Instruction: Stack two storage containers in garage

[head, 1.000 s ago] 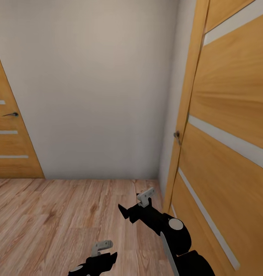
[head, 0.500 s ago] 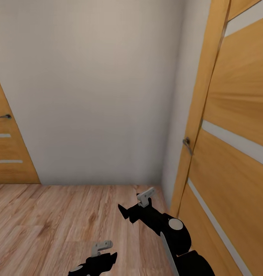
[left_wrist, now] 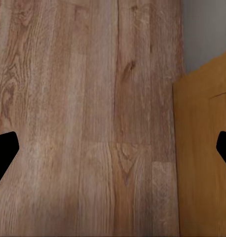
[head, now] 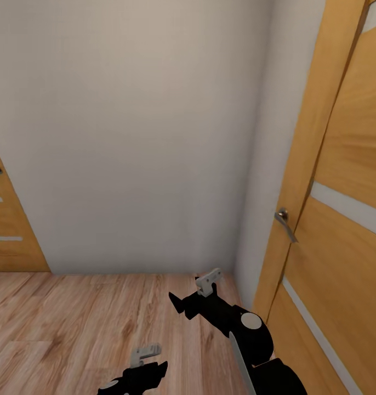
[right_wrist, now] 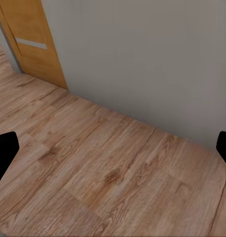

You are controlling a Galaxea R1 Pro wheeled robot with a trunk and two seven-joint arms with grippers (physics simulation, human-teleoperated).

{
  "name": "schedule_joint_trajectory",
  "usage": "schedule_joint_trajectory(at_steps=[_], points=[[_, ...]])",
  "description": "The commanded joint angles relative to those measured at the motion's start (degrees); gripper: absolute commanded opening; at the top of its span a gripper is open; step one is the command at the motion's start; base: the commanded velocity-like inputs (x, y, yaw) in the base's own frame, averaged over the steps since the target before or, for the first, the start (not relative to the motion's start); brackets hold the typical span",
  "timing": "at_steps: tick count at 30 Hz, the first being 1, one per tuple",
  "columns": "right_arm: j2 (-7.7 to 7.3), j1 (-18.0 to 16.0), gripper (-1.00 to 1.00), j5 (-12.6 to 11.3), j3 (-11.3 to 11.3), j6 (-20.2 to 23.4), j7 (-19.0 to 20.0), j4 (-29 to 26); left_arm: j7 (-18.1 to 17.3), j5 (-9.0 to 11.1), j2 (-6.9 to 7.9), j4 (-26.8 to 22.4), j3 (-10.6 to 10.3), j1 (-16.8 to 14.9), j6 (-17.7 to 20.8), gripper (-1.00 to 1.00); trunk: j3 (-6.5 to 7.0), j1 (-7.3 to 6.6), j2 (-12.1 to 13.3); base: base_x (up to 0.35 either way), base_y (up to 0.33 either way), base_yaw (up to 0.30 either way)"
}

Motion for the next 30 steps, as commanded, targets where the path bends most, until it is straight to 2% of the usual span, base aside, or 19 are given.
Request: schedule_joint_trajectory(at_steps=[1, 30], points=[[0.0, 0.0, 1.0, 0.0, 0.0, 0.0, 0.0, 0.0, 0.0, 0.0, 0.0, 0.0, 0.0, 0.0, 0.0, 1.0, 0.0, 0.0, 0.0, 0.337, 0.0, 0.0], [0.0, 0.0, 1.0, 0.0, 0.6, 0.0, 0.1, 0.0, -0.1, 0.0, 0.18, -0.3, 0.1, 0.0, 0.0, 1.0, 0.0, 0.0, 0.0, 0.337, 0.0, 0.0]])
